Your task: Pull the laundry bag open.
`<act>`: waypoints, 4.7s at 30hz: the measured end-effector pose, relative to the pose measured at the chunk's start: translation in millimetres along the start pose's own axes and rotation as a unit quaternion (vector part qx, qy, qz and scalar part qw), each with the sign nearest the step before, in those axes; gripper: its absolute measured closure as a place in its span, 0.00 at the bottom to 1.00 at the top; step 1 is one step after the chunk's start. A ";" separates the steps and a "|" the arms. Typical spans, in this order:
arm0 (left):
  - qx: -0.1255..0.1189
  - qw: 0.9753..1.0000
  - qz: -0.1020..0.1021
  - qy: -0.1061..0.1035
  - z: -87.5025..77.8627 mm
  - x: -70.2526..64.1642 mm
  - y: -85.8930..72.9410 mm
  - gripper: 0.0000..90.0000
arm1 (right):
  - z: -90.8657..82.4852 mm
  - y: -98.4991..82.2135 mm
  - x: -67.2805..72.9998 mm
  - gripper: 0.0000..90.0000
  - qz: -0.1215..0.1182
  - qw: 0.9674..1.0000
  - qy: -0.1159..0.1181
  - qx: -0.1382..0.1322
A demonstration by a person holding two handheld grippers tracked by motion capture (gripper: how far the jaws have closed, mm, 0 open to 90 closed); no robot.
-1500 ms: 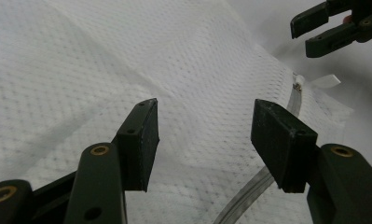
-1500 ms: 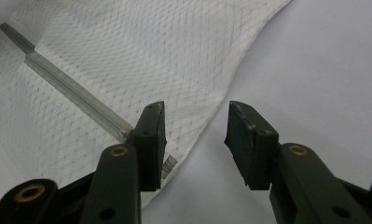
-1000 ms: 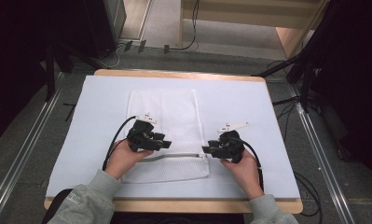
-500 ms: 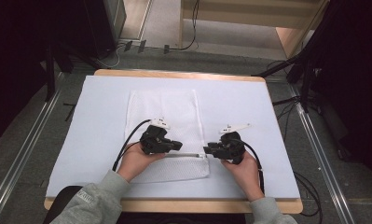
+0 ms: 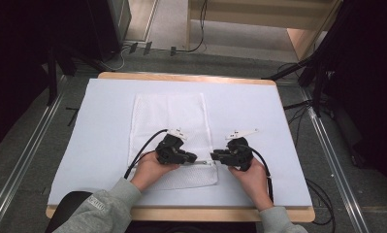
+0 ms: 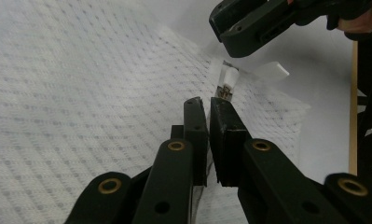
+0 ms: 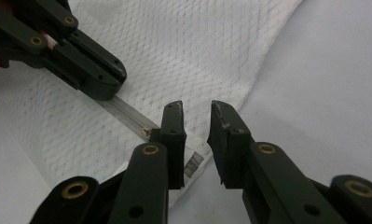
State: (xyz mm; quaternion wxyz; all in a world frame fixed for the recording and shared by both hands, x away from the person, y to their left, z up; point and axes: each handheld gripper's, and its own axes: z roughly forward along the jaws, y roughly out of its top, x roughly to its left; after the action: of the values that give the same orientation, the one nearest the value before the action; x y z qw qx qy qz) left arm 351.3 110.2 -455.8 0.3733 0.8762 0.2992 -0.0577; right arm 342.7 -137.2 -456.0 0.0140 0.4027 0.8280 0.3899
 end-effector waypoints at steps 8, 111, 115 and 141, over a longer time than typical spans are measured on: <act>0.012 1.000 -0.001 0.007 9.5 1.3 -3.3 0.96 | 6.8 0.5 -0.7 0.93 0.003 1.000 0.006 0.015; 0.017 0.998 -0.043 -0.039 26.8 -3.2 5.4 0.98 | 15.1 -10.2 12.2 1.00 -0.038 0.999 0.010 0.032; 0.020 0.997 -0.053 -0.047 26.5 -0.8 6.1 0.98 | 15.4 -11.4 12.0 1.00 -0.040 0.999 0.011 0.027; 0.058 0.994 -0.063 -0.067 19.1 7.0 9.8 0.98 | 16.1 -15.2 11.1 1.00 -0.060 0.998 0.016 0.014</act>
State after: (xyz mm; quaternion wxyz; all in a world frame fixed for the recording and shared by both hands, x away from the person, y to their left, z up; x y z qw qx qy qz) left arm 364.9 95.1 -465.6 0.3369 0.8699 0.3246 -0.1564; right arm 330.7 -125.1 -474.0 0.0181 0.3463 0.8562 0.3830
